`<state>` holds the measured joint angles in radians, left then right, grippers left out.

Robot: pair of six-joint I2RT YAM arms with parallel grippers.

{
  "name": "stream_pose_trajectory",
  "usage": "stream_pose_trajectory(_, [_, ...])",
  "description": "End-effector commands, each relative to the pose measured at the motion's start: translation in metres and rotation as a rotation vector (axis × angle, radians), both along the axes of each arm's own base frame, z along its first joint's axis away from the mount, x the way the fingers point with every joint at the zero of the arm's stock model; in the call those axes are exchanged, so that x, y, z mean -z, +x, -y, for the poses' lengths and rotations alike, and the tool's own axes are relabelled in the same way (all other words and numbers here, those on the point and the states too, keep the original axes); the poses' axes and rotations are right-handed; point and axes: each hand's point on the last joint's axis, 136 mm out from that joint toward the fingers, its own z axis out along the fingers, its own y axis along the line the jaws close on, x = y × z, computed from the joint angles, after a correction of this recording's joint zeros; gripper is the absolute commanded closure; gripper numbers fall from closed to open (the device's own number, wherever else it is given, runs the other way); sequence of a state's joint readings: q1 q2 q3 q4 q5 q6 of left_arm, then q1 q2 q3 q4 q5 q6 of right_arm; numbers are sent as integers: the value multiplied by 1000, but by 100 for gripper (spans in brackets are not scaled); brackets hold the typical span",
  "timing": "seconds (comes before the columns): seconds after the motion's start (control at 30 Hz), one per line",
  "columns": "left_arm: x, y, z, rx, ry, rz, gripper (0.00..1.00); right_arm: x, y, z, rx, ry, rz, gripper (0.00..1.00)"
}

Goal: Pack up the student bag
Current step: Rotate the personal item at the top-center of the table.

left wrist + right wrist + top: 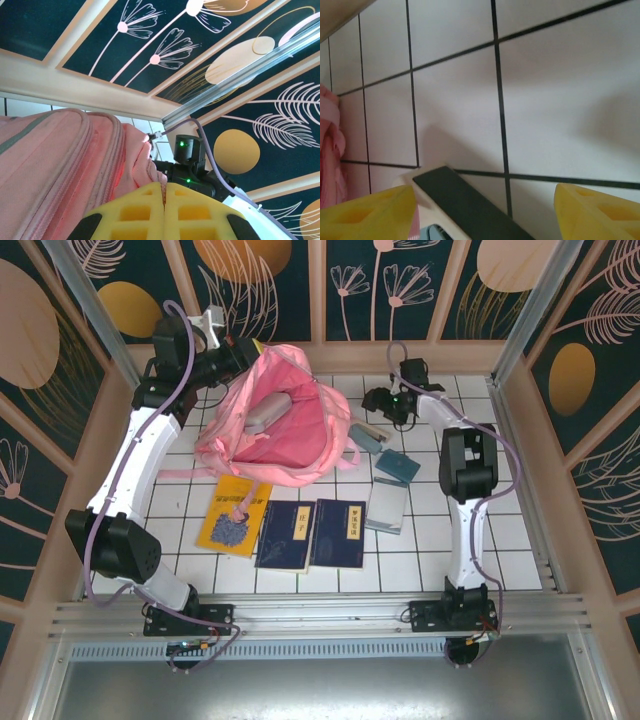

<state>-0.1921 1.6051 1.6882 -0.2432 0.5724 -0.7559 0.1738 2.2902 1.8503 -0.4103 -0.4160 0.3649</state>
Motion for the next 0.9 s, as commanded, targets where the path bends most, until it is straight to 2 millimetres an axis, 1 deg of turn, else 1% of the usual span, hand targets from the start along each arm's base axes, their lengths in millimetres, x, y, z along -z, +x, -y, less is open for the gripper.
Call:
stream_pose_trajectory(0.0, [-44, -6, -6, 1, -19, 151, 100, -1, -21, -17, -55, 72, -39, 26])
stream_pose_trajectory(0.13, [-42, -5, -4, 14, -32, 145, 100, -6, -46, -23, -56, 163, -38, 27])
stream_pose_trajectory(0.27, [-40, -3, -1, 30, -47, 135, 100, -5, -69, -28, -57, 214, -61, 28])
stream_pose_trajectory(0.33, [-41, -3, -1, 30, -48, 136, 100, -9, -80, -33, -70, 212, -45, 28])
stream_pose_trajectory(0.4, [-42, -4, -1, 27, -48, 140, 100, -18, -85, -33, -80, 194, -15, 28])
stream_pose_trajectory(0.47, [-42, -5, -1, 28, -47, 140, 100, -24, -86, -32, -86, 163, 4, 29])
stream_pose_trajectory(0.53, [-43, -6, -2, 27, -48, 143, 100, -23, -82, -28, -86, 105, 0, 30])
stream_pose_trajectory(0.6, [-44, -7, -2, 25, -48, 147, 100, -18, -75, -17, -62, 24, -17, 33])
stream_pose_trajectory(0.67, [-45, -9, -3, 22, -44, 151, 100, -19, -66, -5, -43, -85, -5, 36])
stream_pose_trajectory(0.7, [-46, -10, -4, 18, -42, 153, 100, -24, -60, 0, -47, -150, 13, 39])
stream_pose_trajectory(0.77, [-48, -11, -5, 10, -36, 158, 100, -29, -53, 3, -77, -245, 29, 43])
stream_pose_trajectory(0.8, [-48, -11, -6, 8, -34, 159, 100, -29, -51, 1, -110, -274, 27, 43])
stream_pose_trajectory(0.87, [-49, -12, -6, 8, -34, 160, 100, -26, -50, -4, -175, -280, 1, 45])
